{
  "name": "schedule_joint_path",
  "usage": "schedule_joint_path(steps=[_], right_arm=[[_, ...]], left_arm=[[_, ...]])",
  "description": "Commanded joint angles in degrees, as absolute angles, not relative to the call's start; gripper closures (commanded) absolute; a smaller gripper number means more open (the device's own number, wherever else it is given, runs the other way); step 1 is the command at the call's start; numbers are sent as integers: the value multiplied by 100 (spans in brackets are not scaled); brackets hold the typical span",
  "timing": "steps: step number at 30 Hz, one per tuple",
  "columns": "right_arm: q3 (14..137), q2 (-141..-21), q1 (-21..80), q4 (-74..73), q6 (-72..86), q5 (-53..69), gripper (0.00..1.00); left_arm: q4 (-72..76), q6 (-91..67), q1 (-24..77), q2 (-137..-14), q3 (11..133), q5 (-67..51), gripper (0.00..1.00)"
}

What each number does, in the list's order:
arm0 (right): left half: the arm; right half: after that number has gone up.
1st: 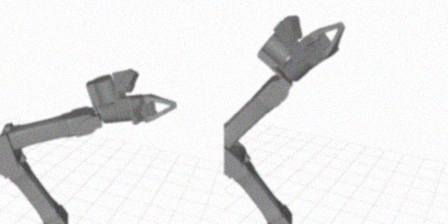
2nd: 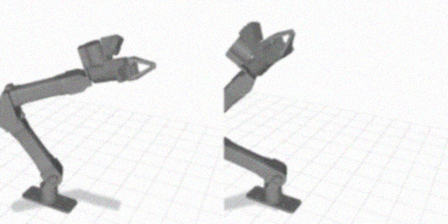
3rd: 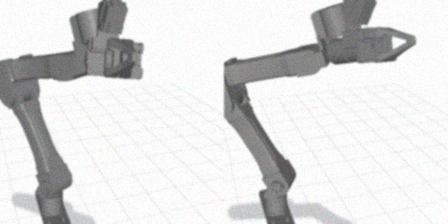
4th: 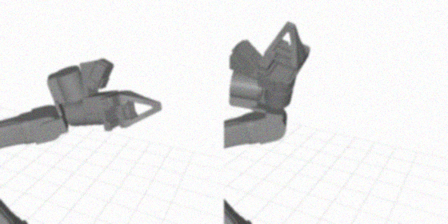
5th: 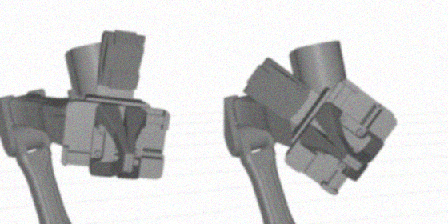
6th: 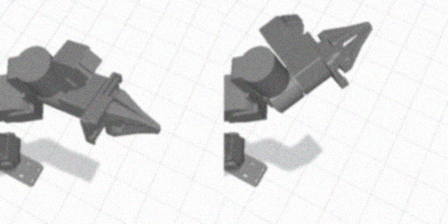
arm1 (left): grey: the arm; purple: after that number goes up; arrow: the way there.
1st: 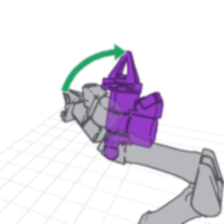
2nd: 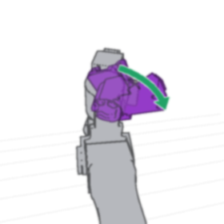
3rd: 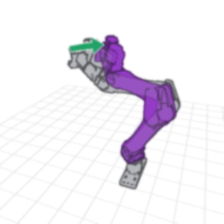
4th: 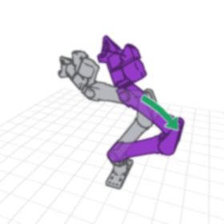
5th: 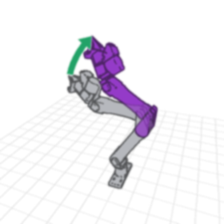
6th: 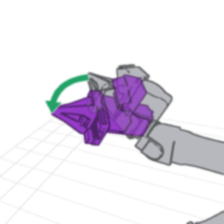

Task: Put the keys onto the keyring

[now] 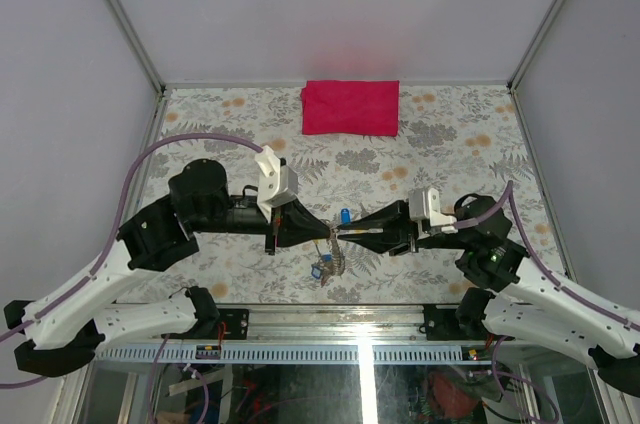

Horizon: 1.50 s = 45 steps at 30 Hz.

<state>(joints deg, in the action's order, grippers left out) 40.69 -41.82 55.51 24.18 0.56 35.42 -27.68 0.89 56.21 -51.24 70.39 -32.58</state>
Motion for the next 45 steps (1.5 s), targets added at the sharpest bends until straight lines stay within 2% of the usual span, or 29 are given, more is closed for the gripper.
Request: schedule_joint_path(steps=[1, 7, 14, 16, 20, 23, 26, 28, 32, 33, 38, 45], right_arm=[[4334, -4250, 5590, 2573, 39, 3658, 76], [4342, -4357, 5595, 2742, 97, 3737, 76], [4368, -4431, 5592, 2804, 206, 3876, 91], [4360, -4432, 5590, 2822, 223, 3876, 90], [4334, -4395, 5592, 2879, 251, 3901, 83], [4329, -4386, 5591, 2898, 277, 3947, 83], [4311, -4385, 5592, 2942, 327, 3978, 88], [4307, -4393, 5594, 2989, 374, 4040, 99], [4299, -4389, 5590, 2990, 382, 4041, 100], [4290, -4358, 5590, 2914, 319, 3957, 100], [4325, -4036, 5595, 2284, -220, 3608, 100], [4328, -3622, 5592, 1635, -661, 3363, 100]], left_arm=[[-2694, 219, 5634, -5145, 7263, -3440, 100], [-2703, 227, 5639, -5190, 7273, -3543, 100], [-2759, 266, 5639, -5217, 7271, -3548, 100], [-2776, 275, 5635, -5221, 7278, -3543, 100], [-2781, 265, 5638, -5221, 7267, -3527, 100], [-2785, 265, 5634, -5221, 7264, -3533, 100], [-2786, 263, 5641, -5242, 7262, -3528, 100], [-2786, 262, 5638, -5242, 7268, -3520, 100], [-2770, 227, 5634, -5226, 7246, -3378, 100], [-2750, 200, 5637, -5203, 7226, -3266, 98], [-2559, -95, 5634, -4977, 6946, -2679, 70], [-2531, -614, 5634, -4757, 6540, -2075, 62]])
